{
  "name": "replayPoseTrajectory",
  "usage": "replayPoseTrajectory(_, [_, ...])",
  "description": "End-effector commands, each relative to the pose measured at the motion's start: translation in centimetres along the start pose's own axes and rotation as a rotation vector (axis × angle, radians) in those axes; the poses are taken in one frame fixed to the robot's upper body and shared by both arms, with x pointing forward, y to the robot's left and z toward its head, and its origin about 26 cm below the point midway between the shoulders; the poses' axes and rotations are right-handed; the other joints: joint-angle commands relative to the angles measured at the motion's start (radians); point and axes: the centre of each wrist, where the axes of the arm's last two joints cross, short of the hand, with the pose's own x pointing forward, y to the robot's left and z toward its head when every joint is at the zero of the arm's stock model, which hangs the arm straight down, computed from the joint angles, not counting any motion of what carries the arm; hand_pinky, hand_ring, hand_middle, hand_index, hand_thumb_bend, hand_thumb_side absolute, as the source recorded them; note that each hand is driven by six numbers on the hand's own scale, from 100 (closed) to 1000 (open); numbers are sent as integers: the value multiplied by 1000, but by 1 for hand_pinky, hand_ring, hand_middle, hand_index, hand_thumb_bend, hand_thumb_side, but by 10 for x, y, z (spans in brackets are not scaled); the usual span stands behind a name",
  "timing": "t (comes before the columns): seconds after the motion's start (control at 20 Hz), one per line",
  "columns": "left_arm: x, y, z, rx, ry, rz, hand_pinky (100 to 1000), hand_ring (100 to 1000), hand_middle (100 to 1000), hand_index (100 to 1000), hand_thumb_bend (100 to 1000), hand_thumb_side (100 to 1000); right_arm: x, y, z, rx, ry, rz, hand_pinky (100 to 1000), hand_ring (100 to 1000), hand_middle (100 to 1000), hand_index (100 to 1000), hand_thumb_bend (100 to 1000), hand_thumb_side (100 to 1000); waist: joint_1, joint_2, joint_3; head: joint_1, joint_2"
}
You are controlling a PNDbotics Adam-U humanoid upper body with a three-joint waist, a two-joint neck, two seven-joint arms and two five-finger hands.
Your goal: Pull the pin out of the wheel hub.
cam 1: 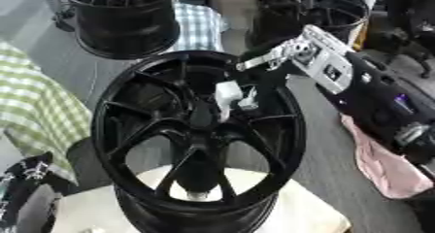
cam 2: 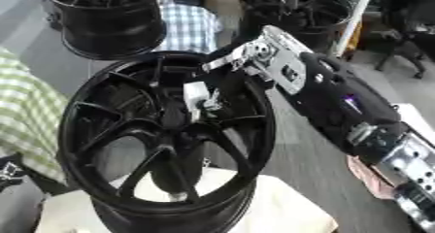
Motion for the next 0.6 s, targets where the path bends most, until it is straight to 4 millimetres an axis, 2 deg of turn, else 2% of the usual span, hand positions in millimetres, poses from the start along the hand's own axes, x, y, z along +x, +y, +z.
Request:
replayPoseTrajectory(0.05, [11,8,-5,6,-34,-21,700,665,645,754,376,604,-5,-10,11,-29,16,-3,866,857,735,869,209,538,7,-10,-1,0,-2])
replayPoseTrajectory(0.1, [11,8,-5,7,-34,-20,700,665,645,754,376,604,-5,-11,12,-35,15,-8,863,851,724,861,207,536,7,-11,-2,0,-2])
replayPoseTrajectory(0.15, [11,8,-5,7,-34,-20,700,665,645,754,376,604,-5,-12,13,-41,14,-10,852,825,666,815,199,527,7,-11,-2,0,-2])
replayPoseTrajectory(0.35, [10,8,-5,8,-33,-20,700,665,645,754,377,604,-2,-19,19,-74,2,-18,820,755,534,690,155,484,8,-11,-2,-1,-2])
replayPoseTrajectory(0.6, [10,8,-4,9,-32,-20,700,666,645,754,377,604,4,-27,28,-167,-27,-26,791,701,447,595,120,452,8,-11,-4,-1,-2])
